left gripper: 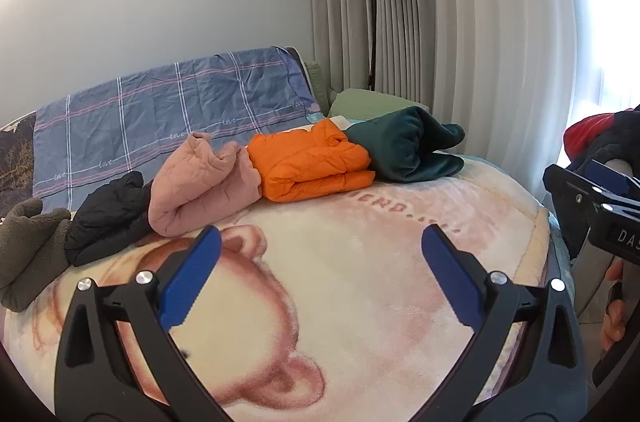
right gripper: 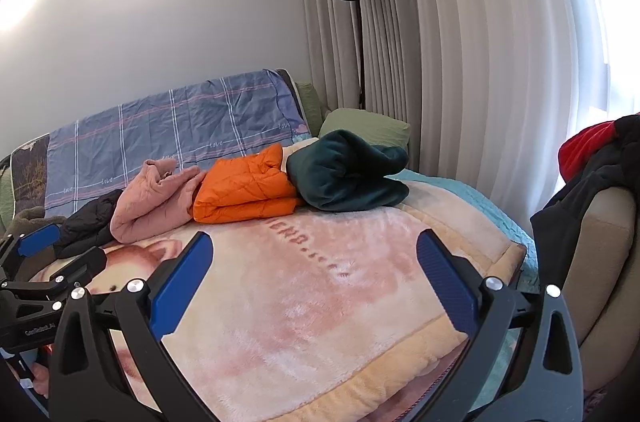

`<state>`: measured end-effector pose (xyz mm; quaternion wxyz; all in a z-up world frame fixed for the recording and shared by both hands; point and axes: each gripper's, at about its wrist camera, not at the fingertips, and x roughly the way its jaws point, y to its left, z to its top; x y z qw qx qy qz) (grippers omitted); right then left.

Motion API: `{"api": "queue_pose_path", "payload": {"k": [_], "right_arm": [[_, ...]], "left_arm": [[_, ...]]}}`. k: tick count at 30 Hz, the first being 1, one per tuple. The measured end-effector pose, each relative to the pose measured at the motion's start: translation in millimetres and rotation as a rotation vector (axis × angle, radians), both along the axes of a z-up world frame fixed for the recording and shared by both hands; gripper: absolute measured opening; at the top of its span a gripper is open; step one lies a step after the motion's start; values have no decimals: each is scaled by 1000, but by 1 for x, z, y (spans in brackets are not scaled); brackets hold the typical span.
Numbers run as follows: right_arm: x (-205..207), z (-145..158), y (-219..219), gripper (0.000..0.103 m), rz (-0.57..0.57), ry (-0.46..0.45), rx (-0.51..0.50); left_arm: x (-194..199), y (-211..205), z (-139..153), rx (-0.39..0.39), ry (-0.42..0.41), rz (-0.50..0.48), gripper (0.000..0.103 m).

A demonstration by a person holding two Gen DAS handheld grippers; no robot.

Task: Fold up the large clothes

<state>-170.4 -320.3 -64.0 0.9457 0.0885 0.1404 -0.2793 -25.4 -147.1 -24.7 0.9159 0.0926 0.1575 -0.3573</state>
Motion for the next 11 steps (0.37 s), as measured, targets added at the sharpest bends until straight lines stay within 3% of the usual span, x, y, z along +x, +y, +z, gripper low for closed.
{"api": "queue_pose_path", "payload": {"k": [11], "right_arm": [[2, -4, -4, 102, -6, 10, 11]], "left_arm": [[-5, -7, -4, 38, -14, 0, 101]]}}
